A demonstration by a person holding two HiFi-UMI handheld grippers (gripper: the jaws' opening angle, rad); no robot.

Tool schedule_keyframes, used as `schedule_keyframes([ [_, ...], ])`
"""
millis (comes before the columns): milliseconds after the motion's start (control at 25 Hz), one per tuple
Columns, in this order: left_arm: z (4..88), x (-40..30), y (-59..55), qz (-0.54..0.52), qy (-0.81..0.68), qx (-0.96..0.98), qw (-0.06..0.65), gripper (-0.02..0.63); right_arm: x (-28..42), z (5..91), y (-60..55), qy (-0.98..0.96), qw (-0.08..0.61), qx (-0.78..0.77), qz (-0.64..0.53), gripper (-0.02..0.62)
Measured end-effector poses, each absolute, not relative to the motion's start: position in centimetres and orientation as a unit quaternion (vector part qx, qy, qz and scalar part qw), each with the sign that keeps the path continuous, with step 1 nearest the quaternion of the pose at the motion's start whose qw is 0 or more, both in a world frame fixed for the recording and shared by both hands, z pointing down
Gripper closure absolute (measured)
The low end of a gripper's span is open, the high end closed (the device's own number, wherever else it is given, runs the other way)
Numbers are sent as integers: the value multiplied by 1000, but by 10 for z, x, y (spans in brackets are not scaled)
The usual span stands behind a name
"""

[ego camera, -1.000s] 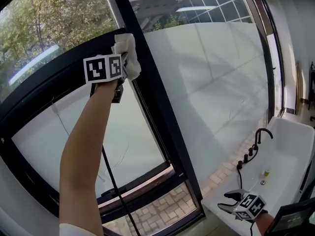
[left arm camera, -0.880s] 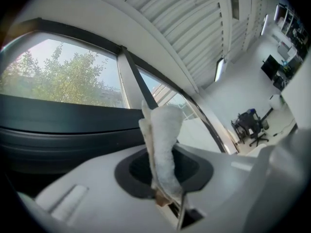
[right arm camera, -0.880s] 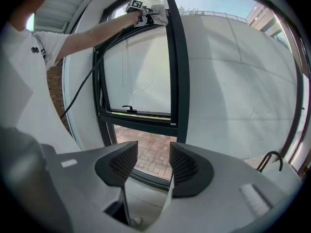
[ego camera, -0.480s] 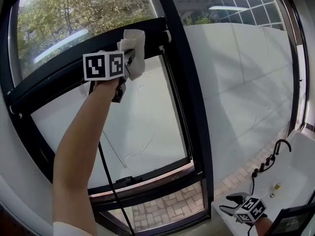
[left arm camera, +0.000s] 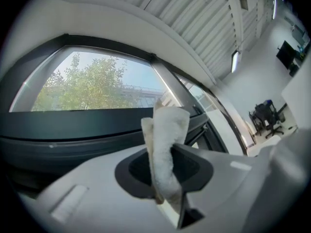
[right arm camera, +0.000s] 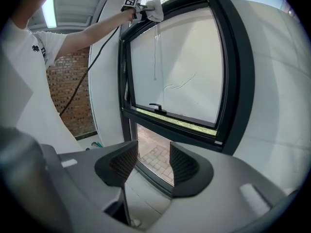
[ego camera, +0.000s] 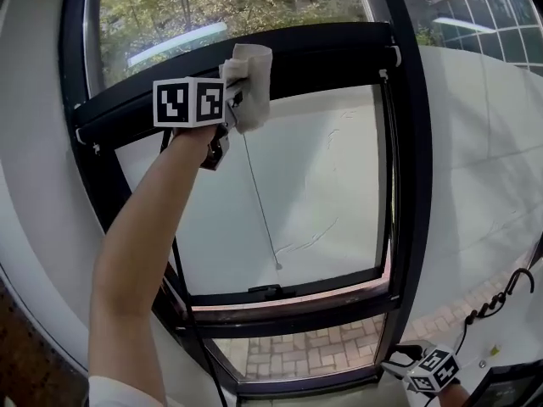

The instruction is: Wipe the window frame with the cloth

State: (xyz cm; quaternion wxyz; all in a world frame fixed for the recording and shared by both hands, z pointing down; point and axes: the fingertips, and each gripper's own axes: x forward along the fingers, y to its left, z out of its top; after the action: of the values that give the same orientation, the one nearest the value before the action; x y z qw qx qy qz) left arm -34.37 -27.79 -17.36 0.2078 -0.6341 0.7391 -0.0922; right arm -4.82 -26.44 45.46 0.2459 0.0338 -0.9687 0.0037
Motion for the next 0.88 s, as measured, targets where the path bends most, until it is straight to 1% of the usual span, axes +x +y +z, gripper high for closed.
schedule_keyframes([
  [400,-178,-449,-172,-99,778,-588,198,512,-116,458,-214,-967,253,-7,0,391],
  [880,-181,-549,-54,-131,820,-521,197,512,-193,458,-149,-968,248,-37,-5,391],
])
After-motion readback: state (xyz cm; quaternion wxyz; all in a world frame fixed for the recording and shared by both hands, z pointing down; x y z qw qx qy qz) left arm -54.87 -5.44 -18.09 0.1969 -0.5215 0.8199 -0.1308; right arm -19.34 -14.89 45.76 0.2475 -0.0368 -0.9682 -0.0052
